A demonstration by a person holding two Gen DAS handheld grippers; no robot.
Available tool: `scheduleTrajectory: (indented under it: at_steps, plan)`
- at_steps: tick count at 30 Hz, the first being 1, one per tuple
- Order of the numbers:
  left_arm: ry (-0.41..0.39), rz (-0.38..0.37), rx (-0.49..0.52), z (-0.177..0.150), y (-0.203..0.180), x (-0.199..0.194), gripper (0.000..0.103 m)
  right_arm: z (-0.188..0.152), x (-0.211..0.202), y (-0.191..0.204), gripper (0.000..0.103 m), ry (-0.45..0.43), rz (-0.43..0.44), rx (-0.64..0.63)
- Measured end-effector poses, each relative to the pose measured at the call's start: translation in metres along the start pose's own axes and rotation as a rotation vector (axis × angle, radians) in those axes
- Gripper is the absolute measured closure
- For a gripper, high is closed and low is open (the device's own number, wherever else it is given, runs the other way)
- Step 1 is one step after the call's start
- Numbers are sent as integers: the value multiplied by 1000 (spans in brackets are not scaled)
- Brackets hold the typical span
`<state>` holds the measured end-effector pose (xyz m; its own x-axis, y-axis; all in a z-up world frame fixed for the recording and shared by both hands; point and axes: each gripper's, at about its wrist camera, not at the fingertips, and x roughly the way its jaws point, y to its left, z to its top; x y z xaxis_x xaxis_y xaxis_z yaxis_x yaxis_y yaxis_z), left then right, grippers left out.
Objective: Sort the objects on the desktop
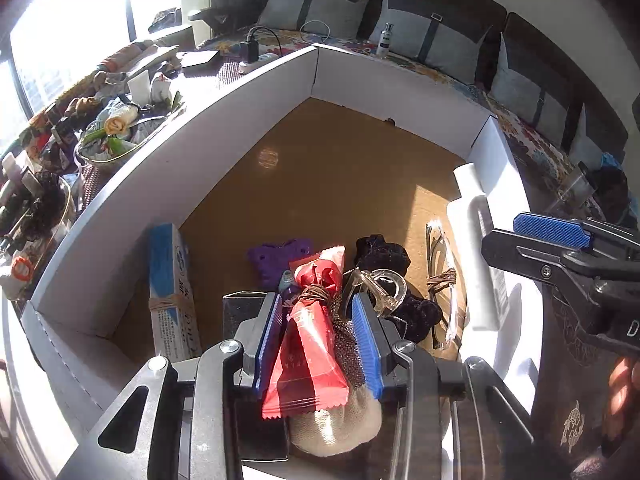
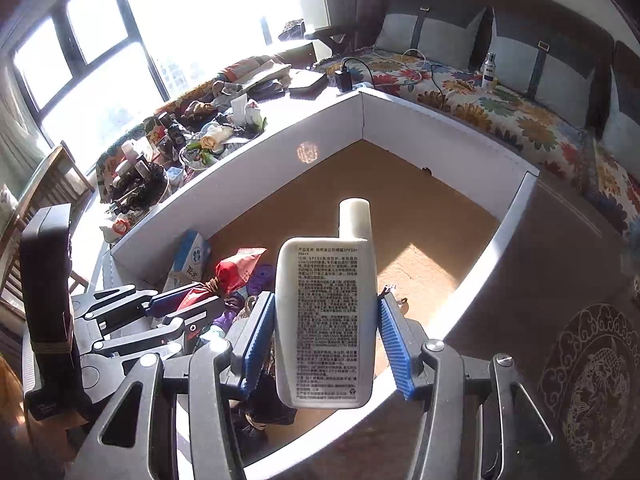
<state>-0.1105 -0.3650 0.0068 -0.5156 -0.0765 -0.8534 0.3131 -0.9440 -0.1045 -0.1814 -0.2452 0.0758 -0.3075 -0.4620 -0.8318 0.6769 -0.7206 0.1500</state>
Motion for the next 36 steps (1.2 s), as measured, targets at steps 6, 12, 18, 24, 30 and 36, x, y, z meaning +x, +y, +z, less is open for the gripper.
scheduleTrajectory:
  at_steps: [6, 12, 18, 24, 30, 36]
  plan:
    - [-165, 121, 5, -15, 4, -42, 15, -12, 6, -2, 14, 46, -36, 28]
    - [-278, 161, -76, -18, 3, -91, 5, -9, -32, -9, 2, 40, -132, 26]
    - [-259, 191, -132, -28, 1, -113, 5, -8, -57, -18, 0, 77, -140, 63]
    - [-231, 235, -83, -32, -4, -116, 5, -4, -73, -12, 0, 19, -132, 58]
    - [-227, 221, -160, -34, 6, -120, 5, -2, -71, 1, 0, 12, -125, 18]
    - [-207, 213, -190, -36, 12, -116, 5, -6, -65, 5, 0, 16, -122, 9]
